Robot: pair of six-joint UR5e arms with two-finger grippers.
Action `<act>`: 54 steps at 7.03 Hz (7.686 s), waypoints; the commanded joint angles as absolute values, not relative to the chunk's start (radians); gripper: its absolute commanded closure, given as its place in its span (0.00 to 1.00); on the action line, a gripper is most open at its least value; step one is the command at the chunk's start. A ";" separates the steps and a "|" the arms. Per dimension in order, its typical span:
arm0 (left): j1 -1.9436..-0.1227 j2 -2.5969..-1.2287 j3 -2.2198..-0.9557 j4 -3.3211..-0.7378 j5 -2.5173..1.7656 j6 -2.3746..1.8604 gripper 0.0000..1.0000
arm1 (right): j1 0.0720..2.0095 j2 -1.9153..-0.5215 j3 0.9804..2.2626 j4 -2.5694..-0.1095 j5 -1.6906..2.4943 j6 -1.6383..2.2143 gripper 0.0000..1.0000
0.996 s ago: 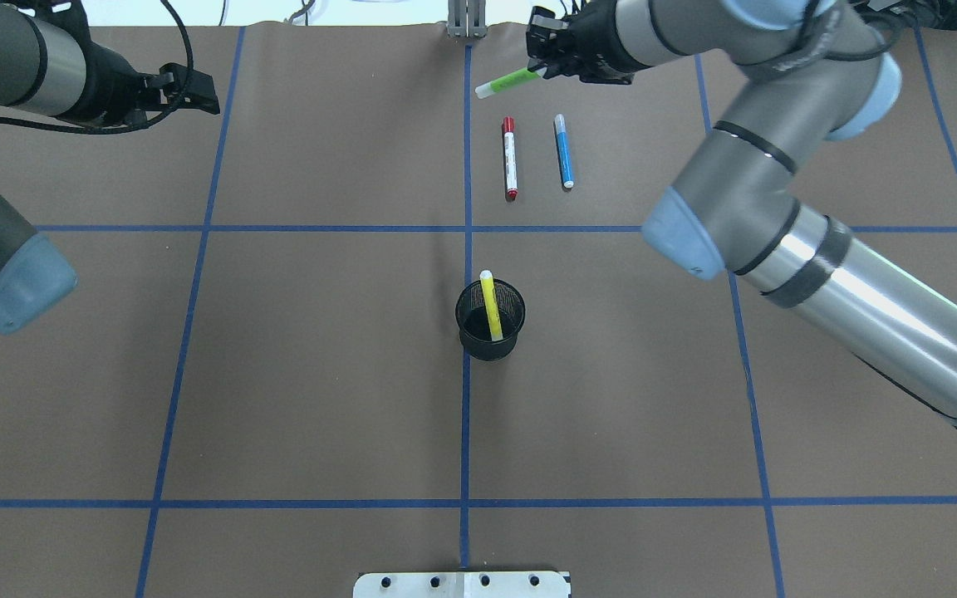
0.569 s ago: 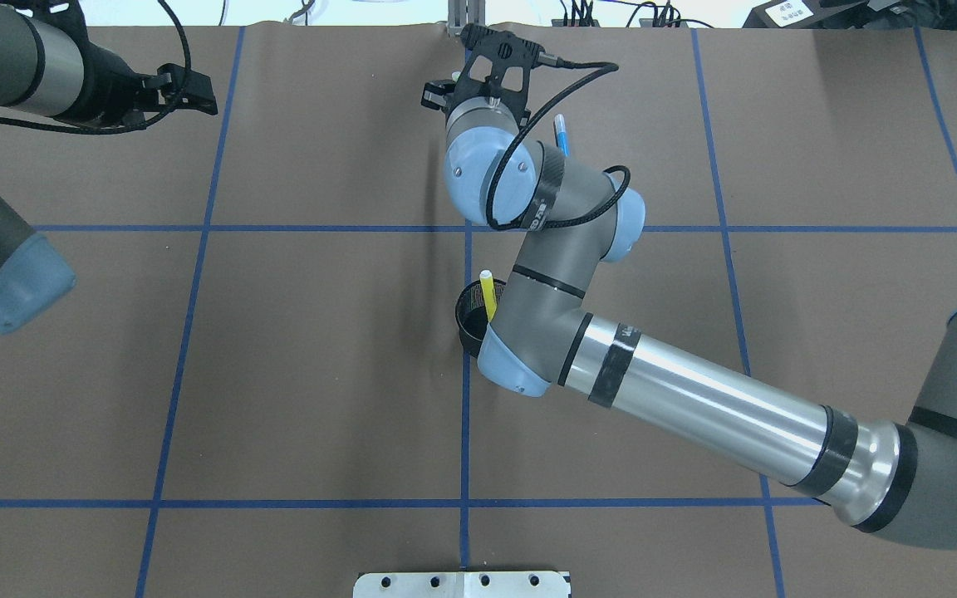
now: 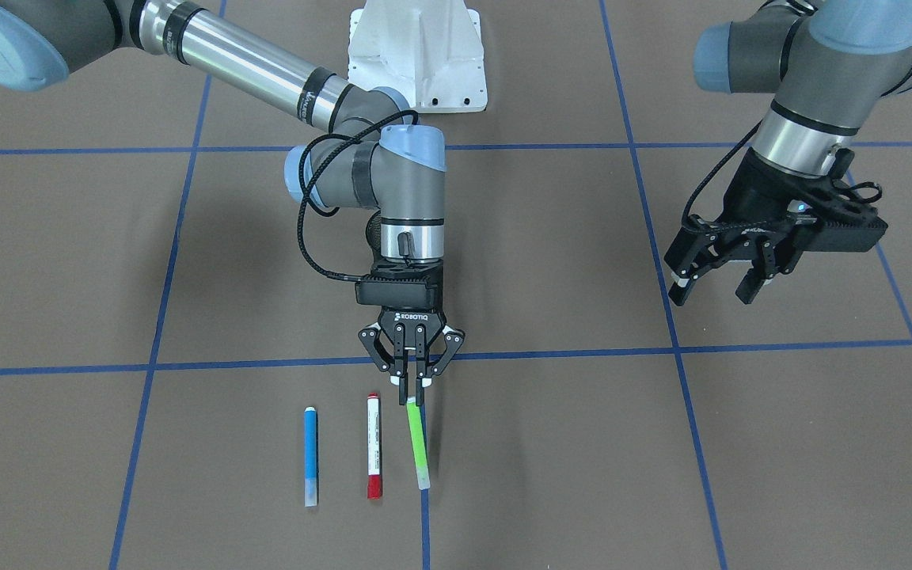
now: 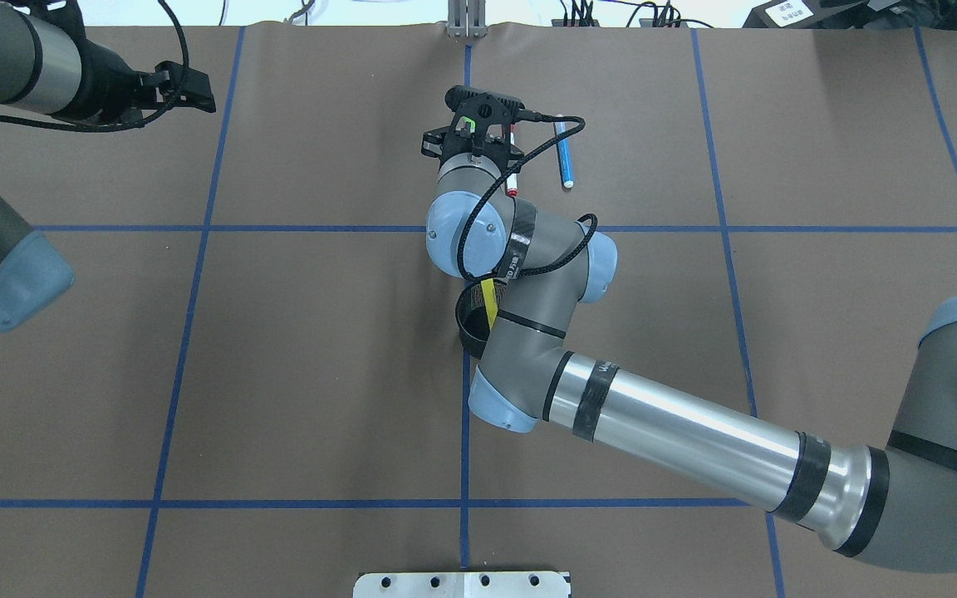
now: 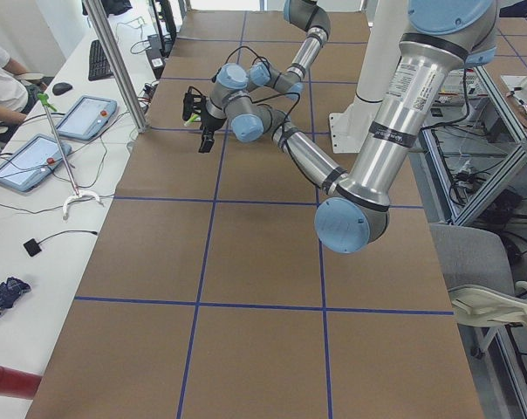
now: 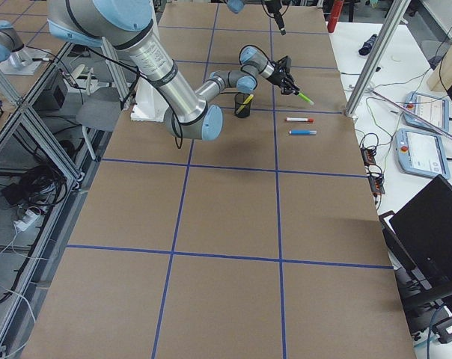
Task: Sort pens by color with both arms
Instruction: 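Lay the green marker beside the red-capped marker and open the right gripper, then withdraw the right gripper while the left gripper moves to the cup, then close the left gripper on the yellow highlighter in the cup, then lift the yellow highlighter out and carry it toward the green marker, then lower the yellow highlighter beside the green marker and open the left gripper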
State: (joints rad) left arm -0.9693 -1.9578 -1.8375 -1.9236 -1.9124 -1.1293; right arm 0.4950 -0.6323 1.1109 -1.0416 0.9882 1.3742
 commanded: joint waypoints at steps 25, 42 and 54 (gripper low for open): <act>-0.637 -2.678 -1.175 -1.487 -2.263 -1.295 0.41 | 1.011 -1.325 1.715 -1.037 2.056 0.939 0.01; -0.726 -2.396 -1.559 -1.676 -1.388 -1.304 1.00 | 0.989 -1.315 1.712 -1.037 1.996 0.951 0.01; -0.574 -2.490 -1.094 -2.095 -0.986 -1.428 1.00 | 0.911 -1.312 1.718 -1.035 1.845 0.980 0.01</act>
State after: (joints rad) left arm -0.5791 -2.4858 -1.1092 -2.0942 -0.9870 -1.4267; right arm 0.9125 -1.3113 1.7186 -1.0364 1.8454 0.9744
